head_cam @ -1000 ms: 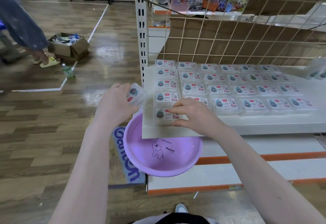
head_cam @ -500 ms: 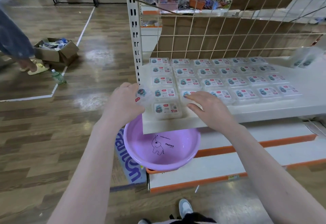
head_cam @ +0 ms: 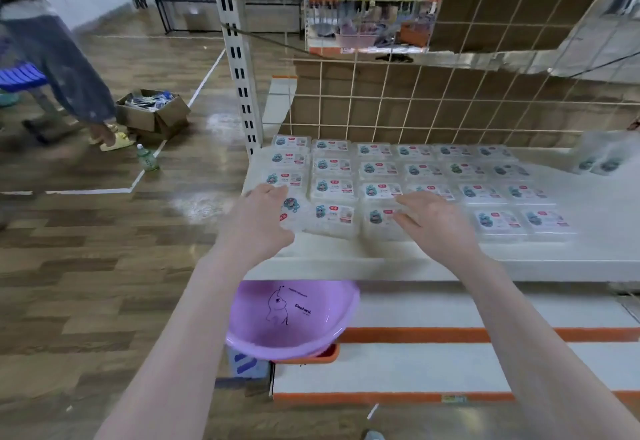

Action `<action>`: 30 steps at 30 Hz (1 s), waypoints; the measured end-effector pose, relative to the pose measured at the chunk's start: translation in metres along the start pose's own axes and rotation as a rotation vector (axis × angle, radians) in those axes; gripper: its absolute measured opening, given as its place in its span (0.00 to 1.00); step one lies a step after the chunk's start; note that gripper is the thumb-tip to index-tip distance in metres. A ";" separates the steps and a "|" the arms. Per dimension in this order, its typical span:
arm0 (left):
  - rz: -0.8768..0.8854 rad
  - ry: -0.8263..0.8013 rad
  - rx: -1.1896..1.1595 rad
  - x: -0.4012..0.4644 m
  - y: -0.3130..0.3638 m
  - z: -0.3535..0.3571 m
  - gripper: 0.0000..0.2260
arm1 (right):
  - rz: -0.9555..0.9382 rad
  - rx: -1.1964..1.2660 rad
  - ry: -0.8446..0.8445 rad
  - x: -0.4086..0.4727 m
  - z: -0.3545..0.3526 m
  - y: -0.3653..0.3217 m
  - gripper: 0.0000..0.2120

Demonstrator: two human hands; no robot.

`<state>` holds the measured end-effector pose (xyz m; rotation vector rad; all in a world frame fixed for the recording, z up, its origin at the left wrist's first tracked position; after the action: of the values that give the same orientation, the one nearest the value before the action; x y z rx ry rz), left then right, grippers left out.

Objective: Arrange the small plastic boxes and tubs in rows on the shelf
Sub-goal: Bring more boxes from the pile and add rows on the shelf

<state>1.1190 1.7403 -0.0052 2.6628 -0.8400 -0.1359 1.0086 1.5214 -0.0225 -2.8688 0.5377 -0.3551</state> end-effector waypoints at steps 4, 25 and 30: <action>-0.046 -0.029 -0.012 0.004 0.035 0.020 0.27 | -0.094 0.020 -0.021 0.012 -0.003 0.024 0.15; 0.049 -0.179 0.013 0.028 0.074 0.037 0.38 | -0.259 0.052 0.132 0.025 -0.003 0.044 0.11; 0.250 -0.432 0.150 0.034 0.074 0.033 0.44 | -0.245 0.059 0.136 0.025 -0.002 0.046 0.12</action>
<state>1.1008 1.6548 -0.0102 2.6749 -1.3556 -0.6236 1.0154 1.4700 -0.0263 -2.8713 0.1922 -0.5982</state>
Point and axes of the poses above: each hand's wrist, its own x-axis towards the middle knuckle, its own z-axis out of the palm, y = z × x, the point moved 10 cm from there along x, towards the middle knuckle, and after that the axes turned 3 degrees about -x, right-handed, at the moved point
